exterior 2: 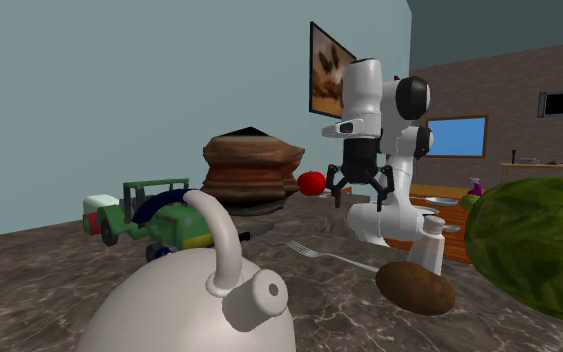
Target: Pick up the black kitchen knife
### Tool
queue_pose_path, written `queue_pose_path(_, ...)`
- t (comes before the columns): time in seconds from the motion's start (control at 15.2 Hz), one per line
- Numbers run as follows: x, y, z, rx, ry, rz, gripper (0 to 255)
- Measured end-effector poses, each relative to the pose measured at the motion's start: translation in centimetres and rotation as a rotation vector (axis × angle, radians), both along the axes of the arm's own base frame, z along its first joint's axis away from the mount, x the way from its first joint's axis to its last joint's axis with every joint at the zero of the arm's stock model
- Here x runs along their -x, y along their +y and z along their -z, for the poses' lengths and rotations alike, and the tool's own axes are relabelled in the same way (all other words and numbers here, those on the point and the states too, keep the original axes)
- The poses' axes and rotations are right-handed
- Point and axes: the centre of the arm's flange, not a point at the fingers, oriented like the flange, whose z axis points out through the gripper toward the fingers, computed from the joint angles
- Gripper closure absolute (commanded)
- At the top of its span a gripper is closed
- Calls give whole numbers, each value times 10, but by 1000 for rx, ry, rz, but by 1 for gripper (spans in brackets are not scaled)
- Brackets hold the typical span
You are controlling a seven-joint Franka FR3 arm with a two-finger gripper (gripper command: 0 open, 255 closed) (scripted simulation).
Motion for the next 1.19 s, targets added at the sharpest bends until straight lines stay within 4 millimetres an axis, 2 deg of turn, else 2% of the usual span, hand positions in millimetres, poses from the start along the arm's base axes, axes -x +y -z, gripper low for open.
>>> queue_pose_path(0.07, 0, 0, 0, 0, 0, 0, 0)
queue_pose_path(0.2, -11, -13, 1, -4, 2, 11, 0)
queue_pose_path(0.66, -64, -84, 6, -27, 14, 69, 0)
queue_pose_path(1.19, -126, -179, 16, -54, 27, 138, 0)
